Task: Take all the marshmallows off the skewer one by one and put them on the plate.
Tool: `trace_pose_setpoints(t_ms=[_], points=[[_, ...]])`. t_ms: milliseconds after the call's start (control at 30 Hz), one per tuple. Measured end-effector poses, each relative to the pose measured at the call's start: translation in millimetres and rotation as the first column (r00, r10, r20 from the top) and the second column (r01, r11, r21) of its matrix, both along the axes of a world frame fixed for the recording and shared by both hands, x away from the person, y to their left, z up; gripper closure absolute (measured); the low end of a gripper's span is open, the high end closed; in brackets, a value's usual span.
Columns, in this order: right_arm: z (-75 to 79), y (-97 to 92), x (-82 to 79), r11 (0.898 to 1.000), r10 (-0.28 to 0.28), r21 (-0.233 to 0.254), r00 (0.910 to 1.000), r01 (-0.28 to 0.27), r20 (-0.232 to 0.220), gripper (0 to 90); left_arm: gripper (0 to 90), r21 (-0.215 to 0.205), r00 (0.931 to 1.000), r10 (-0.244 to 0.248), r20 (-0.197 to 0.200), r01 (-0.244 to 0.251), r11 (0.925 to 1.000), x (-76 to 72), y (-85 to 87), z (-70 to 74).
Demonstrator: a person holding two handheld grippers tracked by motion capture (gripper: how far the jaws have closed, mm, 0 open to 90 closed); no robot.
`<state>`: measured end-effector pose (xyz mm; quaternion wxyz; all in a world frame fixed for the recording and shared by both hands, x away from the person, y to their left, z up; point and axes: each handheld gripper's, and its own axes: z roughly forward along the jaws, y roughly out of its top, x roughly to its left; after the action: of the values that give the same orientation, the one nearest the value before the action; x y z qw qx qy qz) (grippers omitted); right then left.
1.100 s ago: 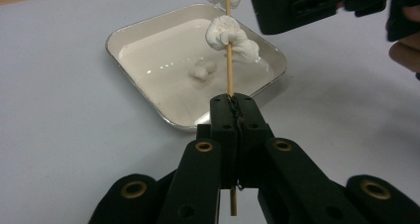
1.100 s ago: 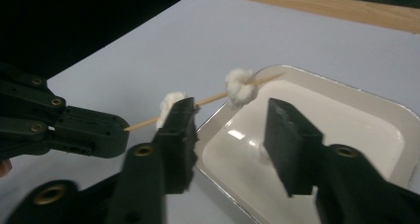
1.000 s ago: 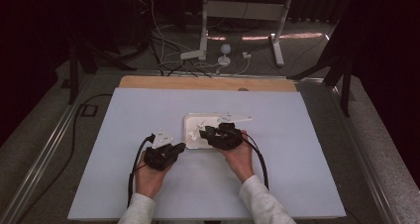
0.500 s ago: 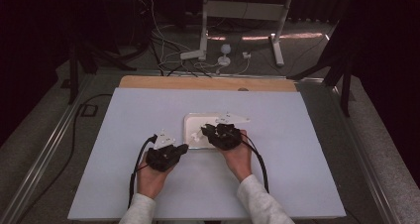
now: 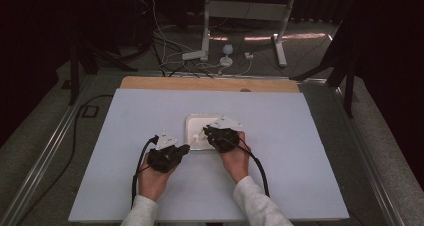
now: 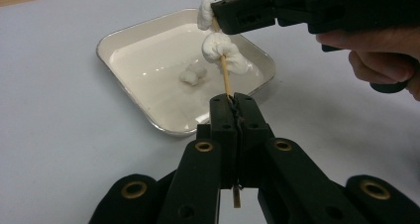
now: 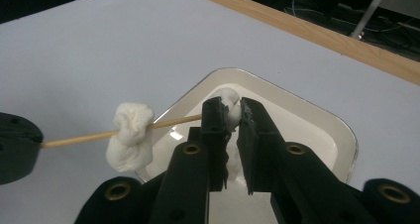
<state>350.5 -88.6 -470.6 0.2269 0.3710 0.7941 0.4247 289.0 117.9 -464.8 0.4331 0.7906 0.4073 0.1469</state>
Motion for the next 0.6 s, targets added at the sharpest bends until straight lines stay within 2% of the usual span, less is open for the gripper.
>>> trace_pose_setpoints(t_ms=[100,233,267,300,333,367,433,467,600], points=[[-0.3,1.7,2.5,1.000,-0.019,-0.019,0.9998,0.019,0.001,84.5,89.9,0.008,1.0000,0.006,-0.001,-0.006,1.0000,-0.2,0.6,1.0],[-0.7,1.0,5.6,0.999,-0.041,-0.019,0.9992,0.041,-0.005,85.3,90.0,0.016,1.0000,0.006,-0.006,-0.006,0.9998,-0.5,1.2,1.8],[-1.2,0.5,6.4,0.995,-0.087,-0.053,0.9960,0.088,0.021,85.6,90.0,0.010,1.0000,0.000,-0.005,0.001,0.9999,-1.6,3.1,2.8],[-3.1,-13.2,16.8,0.992,-0.128,0.001,0.9913,0.128,-0.029,85.6,90.0,0.006,1.0000,0.001,-0.001,-0.001,1.0000,-2.7,5.5,4.5],[-3.4,-20.9,21.3,0.991,-0.125,0.035,0.9901,0.127,-0.064,85.0,90.0,0.005,0.9999,0.012,0.005,-0.012,0.9999,-3.1,7.8,6.3],[-3.1,-25.8,23.0,0.993,-0.098,0.054,0.9923,0.102,-0.076,84.5,90.0,-0.002,0.9998,0.017,0.009,-0.017,0.9998,-2.6,9.9,7.6],[-2.1,-27.5,22.3,0.995,-0.085,0.045,0.9936,0.089,-0.074,83.8,90.0,-0.008,0.9998,0.018,0.010,-0.018,0.9998,-1.3,11.1,7.9],[-0.1,-28.5,20.2,0.997,-0.047,0.061,0.9961,0.052,-0.074,82.5,90.0,-0.005,0.9999,0.016,0.007,-0.015,0.9999,-0.8,10.1,6.9],[0.5,-25.9,18.9,0.995,-0.009,0.095,0.9961,0.018,-0.088,80.3,89.9,0.024,0.9999,0.012,0.003,-0.012,0.9996,-0.8,3.8,2.5]])
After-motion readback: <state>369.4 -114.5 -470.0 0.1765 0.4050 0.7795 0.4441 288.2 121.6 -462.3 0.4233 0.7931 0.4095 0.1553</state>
